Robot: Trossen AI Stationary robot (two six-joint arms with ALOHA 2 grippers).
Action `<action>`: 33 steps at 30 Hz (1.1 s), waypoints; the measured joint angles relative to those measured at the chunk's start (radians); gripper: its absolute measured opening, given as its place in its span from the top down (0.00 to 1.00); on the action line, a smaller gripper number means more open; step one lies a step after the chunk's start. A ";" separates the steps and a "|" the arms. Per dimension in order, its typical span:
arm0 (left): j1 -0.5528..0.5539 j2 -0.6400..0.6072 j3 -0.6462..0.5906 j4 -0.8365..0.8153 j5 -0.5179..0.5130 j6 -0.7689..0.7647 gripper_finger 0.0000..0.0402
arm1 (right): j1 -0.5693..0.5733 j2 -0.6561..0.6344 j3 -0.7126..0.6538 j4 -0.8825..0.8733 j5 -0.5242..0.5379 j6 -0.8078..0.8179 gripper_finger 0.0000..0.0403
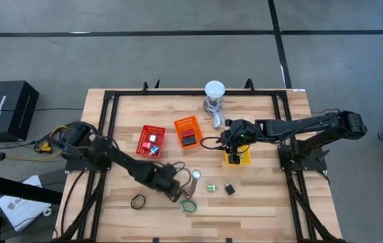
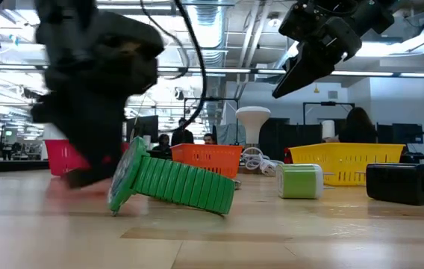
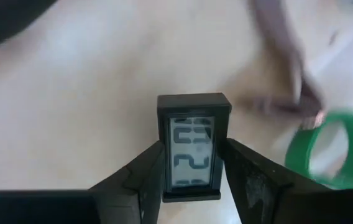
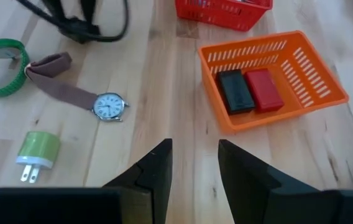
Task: Pick & Place Office items
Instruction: Put the black digital clock into the orange bin
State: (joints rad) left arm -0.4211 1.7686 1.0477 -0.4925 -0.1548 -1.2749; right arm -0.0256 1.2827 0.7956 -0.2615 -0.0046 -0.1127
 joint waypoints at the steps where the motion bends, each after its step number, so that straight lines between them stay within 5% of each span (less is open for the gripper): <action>1: 0.012 -0.015 0.000 -0.001 -0.032 0.034 0.62 | 0.002 0.000 0.000 0.000 0.000 0.006 0.70; 11: 0.222 -0.155 0.002 0.037 -0.269 0.487 0.66 | 0.052 0.000 0.000 -0.001 0.000 0.008 0.70; 17: 0.408 -0.153 0.002 0.176 -0.264 0.769 0.65 | 0.086 0.000 0.000 -0.004 0.000 0.008 0.70; 33: 0.562 -0.047 -0.001 0.214 -0.202 0.931 0.53 | 0.113 0.000 0.000 -0.023 0.000 0.035 0.70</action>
State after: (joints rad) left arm 0.1407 1.7213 1.0470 -0.2781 -0.3573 -0.3437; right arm 0.0875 1.2827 0.7956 -0.2840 -0.0041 -0.0773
